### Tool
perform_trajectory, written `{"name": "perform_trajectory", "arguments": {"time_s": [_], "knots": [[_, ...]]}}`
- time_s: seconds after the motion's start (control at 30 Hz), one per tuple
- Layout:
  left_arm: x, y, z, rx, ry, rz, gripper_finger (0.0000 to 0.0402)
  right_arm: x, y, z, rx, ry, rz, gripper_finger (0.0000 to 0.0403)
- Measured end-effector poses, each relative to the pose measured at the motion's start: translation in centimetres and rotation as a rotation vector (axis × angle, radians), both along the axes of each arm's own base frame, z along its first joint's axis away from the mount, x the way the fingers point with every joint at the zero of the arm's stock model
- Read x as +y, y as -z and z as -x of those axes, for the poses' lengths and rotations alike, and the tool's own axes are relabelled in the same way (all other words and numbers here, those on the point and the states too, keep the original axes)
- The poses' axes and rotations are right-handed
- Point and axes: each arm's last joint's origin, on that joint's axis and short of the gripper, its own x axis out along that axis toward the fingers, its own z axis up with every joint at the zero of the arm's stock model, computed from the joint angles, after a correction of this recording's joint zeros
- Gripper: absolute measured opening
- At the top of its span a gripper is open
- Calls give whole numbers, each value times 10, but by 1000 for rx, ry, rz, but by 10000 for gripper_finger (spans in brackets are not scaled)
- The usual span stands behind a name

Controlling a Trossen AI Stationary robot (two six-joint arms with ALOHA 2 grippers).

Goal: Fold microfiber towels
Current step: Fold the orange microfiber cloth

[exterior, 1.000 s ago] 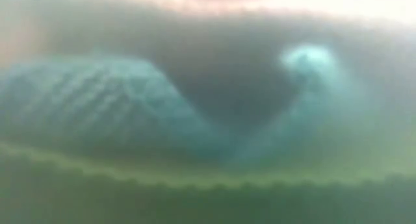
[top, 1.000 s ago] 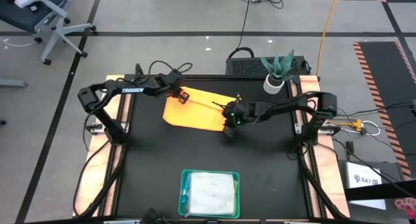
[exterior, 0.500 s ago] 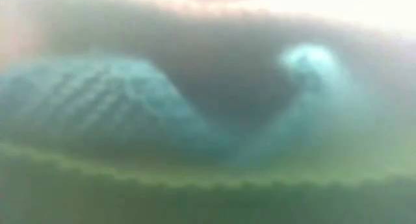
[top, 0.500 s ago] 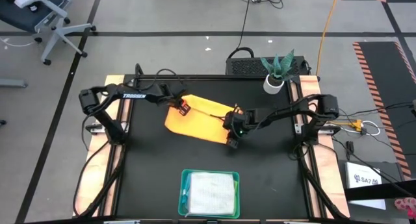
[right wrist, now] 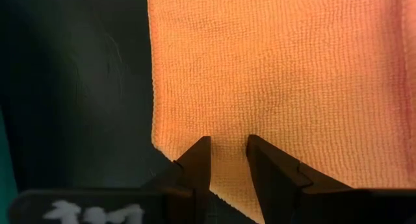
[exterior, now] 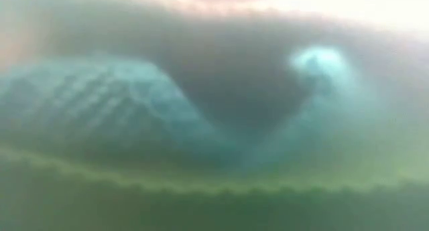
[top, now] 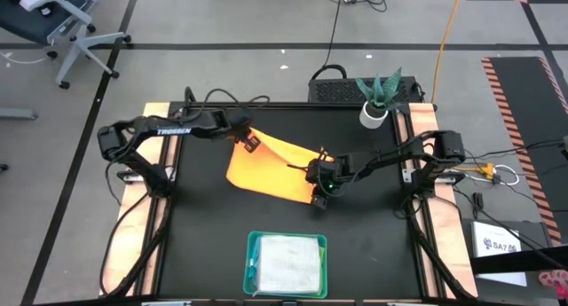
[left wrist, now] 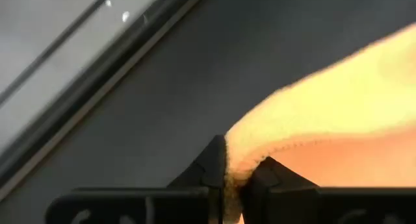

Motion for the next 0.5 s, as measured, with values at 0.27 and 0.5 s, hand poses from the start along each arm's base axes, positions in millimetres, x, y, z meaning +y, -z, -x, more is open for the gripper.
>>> {"name": "perform_trajectory", "arguments": {"time_s": [0.27, 0.5], "knots": [[13, -6, 3, 27, 26, -50, 107, 0, 0, 0, 1, 1, 0, 95], [34, -25, 5, 73, -48, -206, 176, 0, 0, 0, 4, 18, -8, 95]]}}
